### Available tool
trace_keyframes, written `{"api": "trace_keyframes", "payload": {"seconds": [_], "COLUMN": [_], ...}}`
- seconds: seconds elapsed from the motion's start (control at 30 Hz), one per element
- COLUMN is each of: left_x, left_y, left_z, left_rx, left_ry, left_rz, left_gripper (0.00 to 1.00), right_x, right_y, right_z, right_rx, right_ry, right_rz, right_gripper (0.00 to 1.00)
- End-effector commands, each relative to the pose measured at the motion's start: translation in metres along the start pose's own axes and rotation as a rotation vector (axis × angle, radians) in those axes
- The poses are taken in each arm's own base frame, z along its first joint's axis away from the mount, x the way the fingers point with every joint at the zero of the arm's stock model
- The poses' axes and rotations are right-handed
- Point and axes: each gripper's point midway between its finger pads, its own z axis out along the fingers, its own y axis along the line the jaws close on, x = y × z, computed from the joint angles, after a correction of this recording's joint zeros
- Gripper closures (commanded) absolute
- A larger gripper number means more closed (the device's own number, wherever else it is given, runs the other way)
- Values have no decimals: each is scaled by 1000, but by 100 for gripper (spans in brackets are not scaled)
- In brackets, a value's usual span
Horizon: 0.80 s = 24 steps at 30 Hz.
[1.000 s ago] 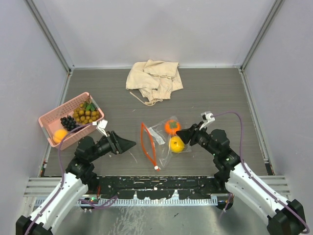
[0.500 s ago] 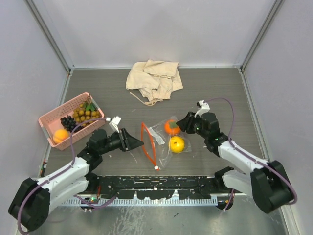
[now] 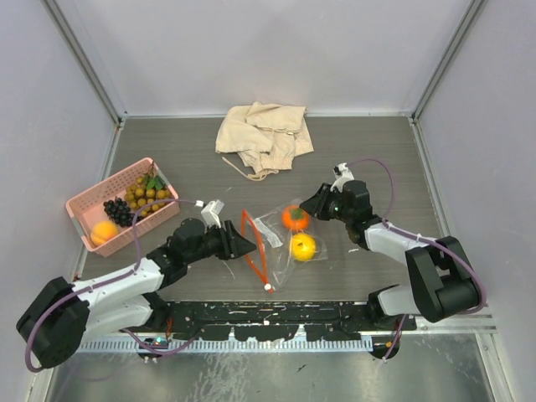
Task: Open the zip-top bag and remove the fake food
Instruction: Pick up the fake fruit from the zipper food storage bag.
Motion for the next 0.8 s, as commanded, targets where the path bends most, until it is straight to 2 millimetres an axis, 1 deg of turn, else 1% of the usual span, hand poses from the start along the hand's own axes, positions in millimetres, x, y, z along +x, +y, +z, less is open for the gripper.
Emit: {"api": "trace_keyframes", "payload": {"seconds": [0.0, 0.07, 0.3, 0.43, 0.53, 0.57, 0.77], "left_x": [-15, -12, -7, -4, -4, -2, -1], "left_y": [-10, -10, -10, -9, -8, -4, -1], "left_z": [11, 16, 31, 38, 43, 47, 59], "left_rx": [3, 5, 11, 13, 15, 4, 1], "left_ry": [-35, -22, -3, 2, -1, 6, 1], "left_rz": [35, 38, 27, 20, 15, 9, -3], "left_gripper": [57, 54, 49, 43, 38, 37, 35], "right_x": [-19, -14, 1, 14, 21, 22, 30], "right_y": [20, 17, 10, 6, 8, 8, 11], "right_z": [5, 6, 8, 6, 5, 5, 3], "right_rx": [-87, -83, -80, -93, -112, -117, -141], "right_ry": [-42, -26, 8, 33, 54, 60, 85], "right_rz": [-20, -19, 2, 19, 19, 17, 11], "right_gripper": [78, 79, 83, 87, 91, 92, 96]}}
